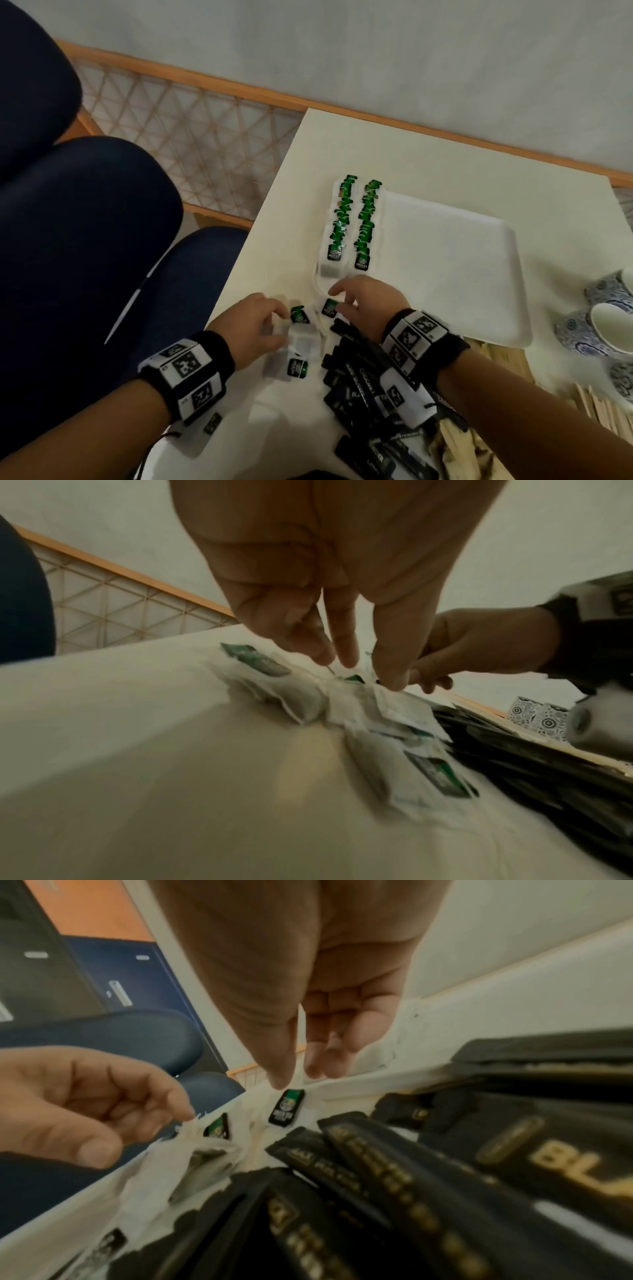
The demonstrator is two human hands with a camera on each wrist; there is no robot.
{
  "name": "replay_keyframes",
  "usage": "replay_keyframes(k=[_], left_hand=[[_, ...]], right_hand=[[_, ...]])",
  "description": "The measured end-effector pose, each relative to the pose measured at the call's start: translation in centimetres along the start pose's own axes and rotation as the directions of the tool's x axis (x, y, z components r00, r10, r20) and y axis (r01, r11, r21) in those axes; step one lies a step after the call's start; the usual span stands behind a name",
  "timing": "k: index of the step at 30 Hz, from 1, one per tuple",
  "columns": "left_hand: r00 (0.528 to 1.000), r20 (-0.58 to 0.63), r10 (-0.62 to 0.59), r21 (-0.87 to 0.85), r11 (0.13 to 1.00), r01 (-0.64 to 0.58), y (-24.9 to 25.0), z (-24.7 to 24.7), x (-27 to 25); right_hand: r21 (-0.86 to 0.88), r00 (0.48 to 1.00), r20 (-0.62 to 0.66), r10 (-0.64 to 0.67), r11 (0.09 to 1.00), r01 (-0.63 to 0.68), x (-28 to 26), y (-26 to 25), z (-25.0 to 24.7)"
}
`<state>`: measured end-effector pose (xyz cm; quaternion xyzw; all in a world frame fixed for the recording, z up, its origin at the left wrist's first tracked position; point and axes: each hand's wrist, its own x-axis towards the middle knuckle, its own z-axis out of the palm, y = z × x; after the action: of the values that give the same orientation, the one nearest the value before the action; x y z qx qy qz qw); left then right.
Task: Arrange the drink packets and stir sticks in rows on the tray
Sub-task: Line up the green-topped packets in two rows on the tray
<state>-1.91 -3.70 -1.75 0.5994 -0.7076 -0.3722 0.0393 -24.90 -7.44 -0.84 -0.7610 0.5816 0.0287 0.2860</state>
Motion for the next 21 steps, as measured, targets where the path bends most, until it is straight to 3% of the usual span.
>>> replay_keyframes(k=[6,11,13,17,19,21], left_hand=[[0.998,0.038,0.059,0.166,0.984,-0.064,1.4,1.9,0.2],[0.992,0.066,0.103,0.257,0.959,-0.117,1.3,3.2,0.8],[0.994,0.058,0.094,0.217,0.971,-0.104,1.2,3.1,1.1],[0.996,-0.055,0.071,-0.071,0.995,-0.075,1.6,2.4,0.9],[0.992,-0.125,-0.005,-0.277,0.96,-0.03,1.7,2.1,1.0],[0.987,-0.146,-0.073,-0.471,0.882,-0.005,2.1,1.7,1.3]], right_hand=[[-0.298,0.989,0.108,-0.105,0.945,0.133,1.5,-1.5,1.0],[-0.47,0.981,0.11,-0.161,0.861,0.194,1.6,-1.5,0.8],[-0.38,0.989,0.102,-0.105,0.915,0.136,1.1,-1.1,0.2],[0.052,0.999,-0.045,0.03,0.998,-0.027,-0.2,-0.2,-1.1],[0.319,0.986,-0.095,0.136,0.942,-0.099,-1.0,0.2,-1.6],[0.552,0.973,-0.062,0.222,0.82,-0.152,-1.6,0.1,-2.0]])
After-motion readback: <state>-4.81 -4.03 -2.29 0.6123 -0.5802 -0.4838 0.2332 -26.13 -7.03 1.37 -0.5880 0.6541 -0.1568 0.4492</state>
